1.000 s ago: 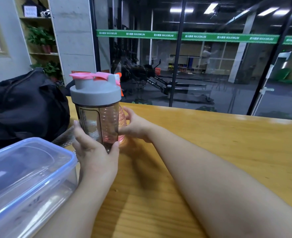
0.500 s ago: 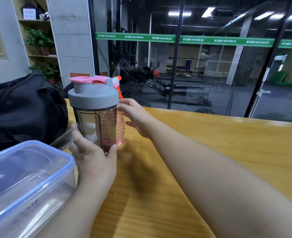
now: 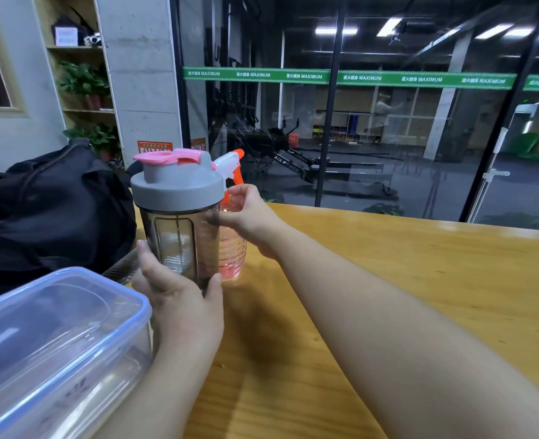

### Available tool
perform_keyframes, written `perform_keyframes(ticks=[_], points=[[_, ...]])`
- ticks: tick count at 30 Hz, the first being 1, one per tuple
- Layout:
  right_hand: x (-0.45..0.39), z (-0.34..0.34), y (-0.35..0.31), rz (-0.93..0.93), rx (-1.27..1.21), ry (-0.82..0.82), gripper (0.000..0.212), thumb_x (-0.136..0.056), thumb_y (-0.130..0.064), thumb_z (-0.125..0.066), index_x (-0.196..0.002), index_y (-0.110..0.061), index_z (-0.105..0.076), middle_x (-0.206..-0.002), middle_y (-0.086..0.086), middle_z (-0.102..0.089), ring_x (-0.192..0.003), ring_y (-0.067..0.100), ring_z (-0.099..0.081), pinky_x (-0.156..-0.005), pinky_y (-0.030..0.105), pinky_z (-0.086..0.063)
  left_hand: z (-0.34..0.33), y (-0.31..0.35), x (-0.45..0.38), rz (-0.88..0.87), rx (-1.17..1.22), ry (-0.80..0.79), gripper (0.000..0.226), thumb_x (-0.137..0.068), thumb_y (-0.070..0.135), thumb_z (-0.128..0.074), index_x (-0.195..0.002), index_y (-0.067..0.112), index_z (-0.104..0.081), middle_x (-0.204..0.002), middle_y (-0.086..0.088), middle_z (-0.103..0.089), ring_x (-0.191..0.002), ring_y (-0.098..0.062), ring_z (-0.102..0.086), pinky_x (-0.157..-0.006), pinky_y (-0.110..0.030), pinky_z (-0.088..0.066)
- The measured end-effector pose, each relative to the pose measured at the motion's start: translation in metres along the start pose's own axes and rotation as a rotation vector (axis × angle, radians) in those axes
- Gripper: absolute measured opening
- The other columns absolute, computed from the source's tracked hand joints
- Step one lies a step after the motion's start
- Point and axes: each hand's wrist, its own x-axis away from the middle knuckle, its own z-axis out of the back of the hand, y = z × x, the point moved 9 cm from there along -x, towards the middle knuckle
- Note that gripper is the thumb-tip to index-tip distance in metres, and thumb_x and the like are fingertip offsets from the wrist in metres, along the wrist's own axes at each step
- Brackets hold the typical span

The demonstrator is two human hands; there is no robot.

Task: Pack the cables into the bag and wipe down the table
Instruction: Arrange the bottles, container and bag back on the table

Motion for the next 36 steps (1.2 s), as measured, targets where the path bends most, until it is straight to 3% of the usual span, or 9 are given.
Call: perform_keyframes(ticks=[3, 6, 10, 14, 19, 24, 36], points=[[0.008, 0.004, -0.004, 0.031, 0.025, -0.009, 0.042, -0.081, -0.018, -0.071, -0.117, -0.014, -0.051, -0.105, 0.007, -0.061, -0.095, 0.02, -0.057, -0.075, 0.029, -0.046, 0.002, 0.0, -0.001, 0.003, 0.012, 0.016, 0.102, -0.075, 0.017, -0.073, -0.145, 0.01, 0.001, -0.143, -0.024, -0.015, -0.132, -0.038, -0.023, -0.106, -0.053, -0.029], [0.017, 0.013, -0.005, 0.018, 0.045, 0.019, 0.026, -0.082, -0.015, -0.064, -0.106, -0.014, -0.053, -0.095, 0.008, -0.06, -0.086, 0.021, -0.056, -0.072, 0.031, -0.044, 0.001, -0.002, -0.001, 0.025, 0.042, 0.007, 0.104, -0.073, 0.016, -0.075, -0.145, 0.013, 0.001, -0.146, -0.021, -0.014, -0.132, -0.032, -0.023, -0.106, -0.047, -0.03], [0.034, 0.033, -0.003, -0.004, 0.021, 0.111, 0.023, -0.082, -0.013, -0.061, -0.101, -0.016, -0.049, -0.089, 0.005, -0.055, -0.075, 0.016, -0.049, -0.063, 0.026, -0.04, -0.001, -0.003, -0.002, 0.051, 0.08, -0.043, 0.103, -0.075, 0.016, -0.073, -0.144, 0.017, 0.003, -0.151, -0.012, -0.018, -0.134, -0.029, -0.028, -0.105, -0.044, -0.03], [0.056, 0.063, -0.003, -0.006, 0.079, 0.207, 0.018, -0.081, -0.015, -0.06, -0.096, -0.016, -0.05, -0.079, -0.001, -0.052, -0.067, 0.011, -0.047, -0.059, 0.024, -0.039, -0.007, 0.002, 0.0, 0.054, 0.089, -0.125, 0.099, -0.072, 0.016, -0.076, -0.141, 0.021, -0.006, -0.142, -0.014, -0.034, -0.12, -0.036, -0.044, -0.099, -0.049, -0.038], [0.089, 0.123, 0.006, -0.083, 0.156, 0.335, 0.016, -0.081, -0.015, -0.058, -0.094, -0.017, -0.048, -0.076, -0.002, -0.049, -0.066, 0.011, -0.046, -0.058, 0.025, -0.039, -0.018, 0.02, 0.01, -0.024, 0.107, -0.231, 0.104, -0.069, 0.02, -0.078, -0.141, 0.03, -0.004, -0.144, -0.009, -0.033, -0.127, -0.026, -0.039, -0.097, -0.039, -0.036], [0.134, 0.2, 0.022, -0.15, 0.213, 0.495, 0.014, -0.081, -0.016, -0.058, -0.088, -0.022, -0.048, -0.078, -0.002, -0.051, -0.069, 0.014, -0.048, -0.06, 0.028, -0.039, -0.023, 0.039, 0.025, -0.085, 0.11, -0.321, 0.101, -0.066, 0.026, -0.08, -0.135, 0.039, -0.007, -0.115, 0.012, -0.039, -0.091, -0.009, -0.041, -0.074, -0.028, -0.033], [0.252, 0.344, 0.038, -0.259, 0.328, 0.779, 0.016, -0.081, -0.018, -0.06, -0.084, -0.024, -0.046, -0.08, 0.001, -0.052, -0.07, 0.016, -0.05, -0.057, 0.03, -0.037, -0.063, 0.101, 0.092, -0.081, 0.206, -0.63, 0.098, -0.057, 0.041, -0.082, -0.129, 0.045, -0.015, -0.114, 0.016, -0.052, -0.103, -0.01, -0.051, -0.084, -0.031, -0.041]])
